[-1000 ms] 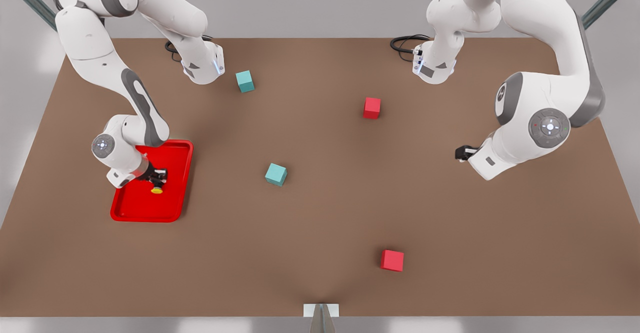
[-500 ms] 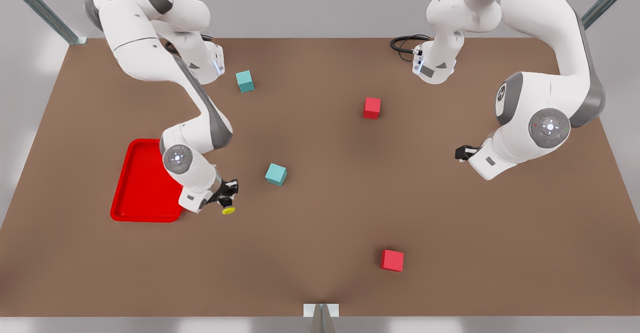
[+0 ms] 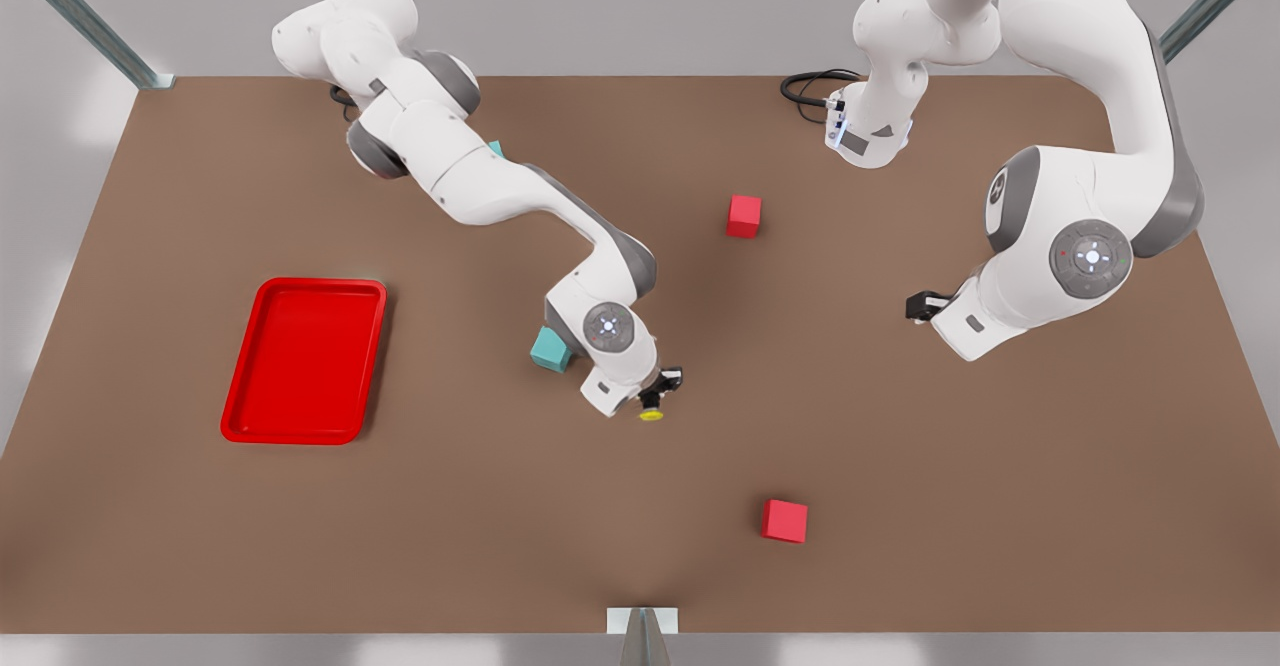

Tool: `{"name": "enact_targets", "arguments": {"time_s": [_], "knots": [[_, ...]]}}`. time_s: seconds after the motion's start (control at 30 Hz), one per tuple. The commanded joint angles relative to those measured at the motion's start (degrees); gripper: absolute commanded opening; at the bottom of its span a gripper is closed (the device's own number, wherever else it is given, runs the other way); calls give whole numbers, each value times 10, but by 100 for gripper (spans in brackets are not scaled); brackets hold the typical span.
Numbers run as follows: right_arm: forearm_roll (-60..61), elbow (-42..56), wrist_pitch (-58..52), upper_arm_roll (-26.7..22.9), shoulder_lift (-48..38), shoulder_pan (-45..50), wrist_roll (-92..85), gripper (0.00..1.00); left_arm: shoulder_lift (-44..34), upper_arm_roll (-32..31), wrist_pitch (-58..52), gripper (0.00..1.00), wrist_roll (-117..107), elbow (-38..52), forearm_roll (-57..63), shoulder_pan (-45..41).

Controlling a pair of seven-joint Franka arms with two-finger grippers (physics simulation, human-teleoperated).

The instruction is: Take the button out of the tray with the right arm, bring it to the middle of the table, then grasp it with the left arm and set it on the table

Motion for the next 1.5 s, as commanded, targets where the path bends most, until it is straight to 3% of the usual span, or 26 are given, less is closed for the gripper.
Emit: {"name": "enact_targets", "arguments": {"time_s": [0.0, 0.4, 0.77, 0.83, 0.87, 1.13, 1.27, 1.33, 1.47], "knots": [[-6, 7, 18, -1, 10, 9, 465, 41, 0, 0, 0, 100, -1, 0, 0, 0], [-6, 22, 58, -17, 35, 73, 500, 41, 16, 0, 5, 100, -1, 0, 0, 0], [-6, 5, 74, -17, 40, 92, 304, 42, 20, 0, 12, 100, -1, 1, 0, 0], [-7, 5, 77, -17, 43, 93, 304, 64, 20, 0, 12, 100, -1, 1, 0, 0], [-7, 5, 92, -17, 43, 94, 306, 99, 20, 0, 11, 100, -1, 0, 0, 0], [-10, 5, 103, -17, 22, 77, 306, 100, 20, -1, 12, 100, -1, 0, -2, -1], [-8, 0, 51, -15, -48, 8, 222, 100, 62, -1, 23, 100, -73, 11, -16, -83], [-9, 1, 11, -15, -71, -23, 146, 100, 110, -1, 93, 100, -226, 20, -81, -122], [-56, 0, -37, -13, -76, -17, 70, 100, 168, -2, 215, 100, -305, 20, -115, -140]]}}
